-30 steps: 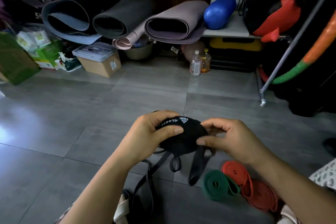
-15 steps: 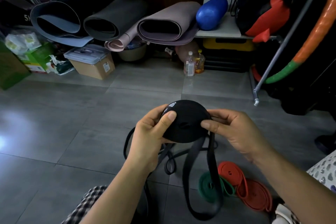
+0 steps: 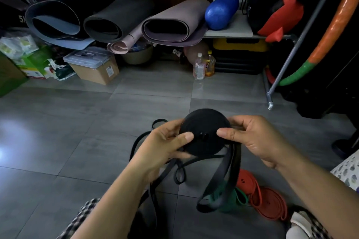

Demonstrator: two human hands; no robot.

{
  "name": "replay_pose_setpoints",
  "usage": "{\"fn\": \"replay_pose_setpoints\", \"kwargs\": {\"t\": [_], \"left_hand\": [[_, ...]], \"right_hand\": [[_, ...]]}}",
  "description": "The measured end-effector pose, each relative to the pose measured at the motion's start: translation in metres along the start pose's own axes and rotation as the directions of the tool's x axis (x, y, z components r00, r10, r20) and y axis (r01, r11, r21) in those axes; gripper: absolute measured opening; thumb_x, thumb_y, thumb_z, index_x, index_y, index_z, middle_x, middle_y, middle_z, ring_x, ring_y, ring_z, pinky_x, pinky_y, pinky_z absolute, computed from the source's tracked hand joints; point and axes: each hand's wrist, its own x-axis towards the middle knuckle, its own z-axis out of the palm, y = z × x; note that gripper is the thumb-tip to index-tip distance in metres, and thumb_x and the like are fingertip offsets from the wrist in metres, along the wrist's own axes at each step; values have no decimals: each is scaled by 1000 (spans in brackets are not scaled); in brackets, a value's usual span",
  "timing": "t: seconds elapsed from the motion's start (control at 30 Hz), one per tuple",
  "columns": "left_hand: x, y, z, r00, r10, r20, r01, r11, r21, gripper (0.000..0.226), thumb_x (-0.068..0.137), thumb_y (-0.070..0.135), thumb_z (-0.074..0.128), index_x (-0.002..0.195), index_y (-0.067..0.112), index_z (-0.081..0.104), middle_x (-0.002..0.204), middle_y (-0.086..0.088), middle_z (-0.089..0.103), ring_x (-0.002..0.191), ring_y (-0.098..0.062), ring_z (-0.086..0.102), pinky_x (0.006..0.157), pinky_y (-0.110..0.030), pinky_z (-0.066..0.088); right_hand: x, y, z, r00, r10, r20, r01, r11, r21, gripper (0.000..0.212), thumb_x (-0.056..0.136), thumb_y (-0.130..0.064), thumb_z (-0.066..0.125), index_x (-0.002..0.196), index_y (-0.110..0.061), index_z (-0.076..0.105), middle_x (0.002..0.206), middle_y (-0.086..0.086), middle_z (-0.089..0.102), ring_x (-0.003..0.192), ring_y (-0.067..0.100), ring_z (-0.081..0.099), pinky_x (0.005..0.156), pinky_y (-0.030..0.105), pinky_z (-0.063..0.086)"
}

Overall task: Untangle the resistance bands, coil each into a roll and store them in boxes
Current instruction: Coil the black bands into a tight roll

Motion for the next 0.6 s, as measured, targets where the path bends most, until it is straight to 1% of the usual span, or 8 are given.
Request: {"fn": "replay_pose_setpoints", "kwargs": {"t": [0.1, 0.23, 0.3, 0.43, 0.47, 0.5, 0.53, 0.6], "left_hand": [[0, -3, 9, 995, 52, -84, -60, 993, -100, 27, 86, 2, 54, 112, 1, 59, 93, -9, 70, 74, -14, 70, 55, -20, 54], [0, -10, 18, 988, 69, -140, -108, 952, -288, 39, 75, 17, 59, 110, 1, 59, 100, -15, 71, 90, -27, 69, 73, -36, 59], [-1, -14, 22, 986, 57, -154, -110, 927, -360, 39, 73, 18, 59, 108, 1, 59, 100, -17, 71, 91, -29, 69, 73, -35, 59], [-5, -18, 27, 997, -42, -72, 1, 870, -494, 38, 78, 14, 57, 112, -2, 55, 103, -19, 69, 89, -28, 69, 71, -32, 59], [-5, -17, 24, 998, -55, -35, 33, 888, -458, 34, 81, 12, 56, 112, 0, 55, 103, -17, 70, 89, -26, 70, 71, -31, 59], [-4, -14, 19, 999, -45, -29, 33, 942, -335, 29, 84, 11, 55, 113, 5, 55, 104, -12, 70, 90, -23, 70, 71, -29, 58], [-1, -11, 12, 999, 3, -51, -9, 992, -124, 29, 85, 11, 57, 114, 13, 54, 108, -7, 68, 94, -19, 68, 74, -27, 56], [5, -5, -2, 993, 114, -33, -104, 967, 231, 44, 80, 18, 64, 117, 33, 47, 115, 2, 61, 105, -11, 60, 86, -26, 51]], "right_hand": [[1, 2, 3, 999, -12, -46, 15, 997, 81, 18, 64, -17, 68, 82, -17, 69, 78, -5, 74, 77, 7, 70, 66, 12, 52], [-3, 10, 15, 995, -22, -97, 52, 946, 321, 27, 60, -25, 68, 84, -14, 72, 87, 2, 75, 85, 13, 70, 70, 17, 54], [-5, 15, 25, 994, -33, -108, 75, 910, 409, 32, 64, -25, 67, 93, -11, 70, 93, 5, 74, 89, 16, 69, 70, 18, 53], [-3, 18, 26, 993, -18, -119, 61, 927, 370, 28, 70, -20, 61, 95, -9, 68, 92, 5, 74, 87, 15, 70, 72, 21, 55], [-2, 17, 20, 994, -13, -105, 47, 945, 325, 26, 68, -21, 62, 91, -11, 68, 89, 3, 74, 85, 13, 70, 71, 20, 54], [-1, 15, 15, 997, -10, -78, 31, 963, 269, 24, 67, -22, 63, 88, -12, 69, 86, 2, 75, 83, 12, 70, 69, 19, 53], [-1, 13, 10, 999, -7, -46, 15, 982, 188, 21, 68, -20, 64, 86, -14, 69, 83, 0, 75, 81, 11, 70, 68, 17, 53], [-1, 12, 6, 999, 14, 41, -13, 1000, -16, 16, 73, -15, 66, 88, -15, 69, 82, 0, 75, 79, 12, 70, 68, 17, 54]]}}
